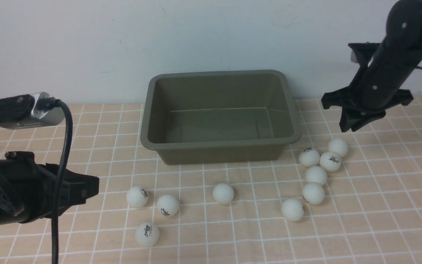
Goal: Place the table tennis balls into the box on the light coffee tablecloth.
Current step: 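Reach for and grasp a ping pong ball on the table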
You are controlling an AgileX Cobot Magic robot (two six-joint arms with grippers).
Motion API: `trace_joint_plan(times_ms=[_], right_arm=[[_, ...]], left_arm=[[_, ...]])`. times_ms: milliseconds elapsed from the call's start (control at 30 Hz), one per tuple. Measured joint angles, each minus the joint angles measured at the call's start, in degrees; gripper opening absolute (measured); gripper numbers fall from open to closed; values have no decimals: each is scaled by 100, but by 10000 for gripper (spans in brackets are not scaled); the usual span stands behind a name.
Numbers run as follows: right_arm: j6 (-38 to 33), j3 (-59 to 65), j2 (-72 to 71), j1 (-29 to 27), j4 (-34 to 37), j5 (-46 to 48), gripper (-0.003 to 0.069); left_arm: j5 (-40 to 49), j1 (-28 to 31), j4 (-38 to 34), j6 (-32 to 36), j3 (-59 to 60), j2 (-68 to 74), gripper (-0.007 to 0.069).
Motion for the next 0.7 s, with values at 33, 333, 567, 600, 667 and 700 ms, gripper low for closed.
trace_joint_plan(times_ms=[33,333,567,600,667,700], right_arm=[[50,-17,42,65,-74,-11,142],[409,-65,188,176,-503,-141,297],[550,-85,276,170,-655,-339,395],[591,-82,319,166,-655,-347,398],[612,-86,424,154,-655,-364,402],[617,-86,482,138,-655,-376,403]], left_arm=[[0,0,0,23,0,0,-69],[0,0,0,134,0,0,-69],[0,0,0,137,0,0,-69],[0,0,0,146,0,0,-69],[0,0,0,148,0,0,-69],[0,0,0,148,0,0,-69]])
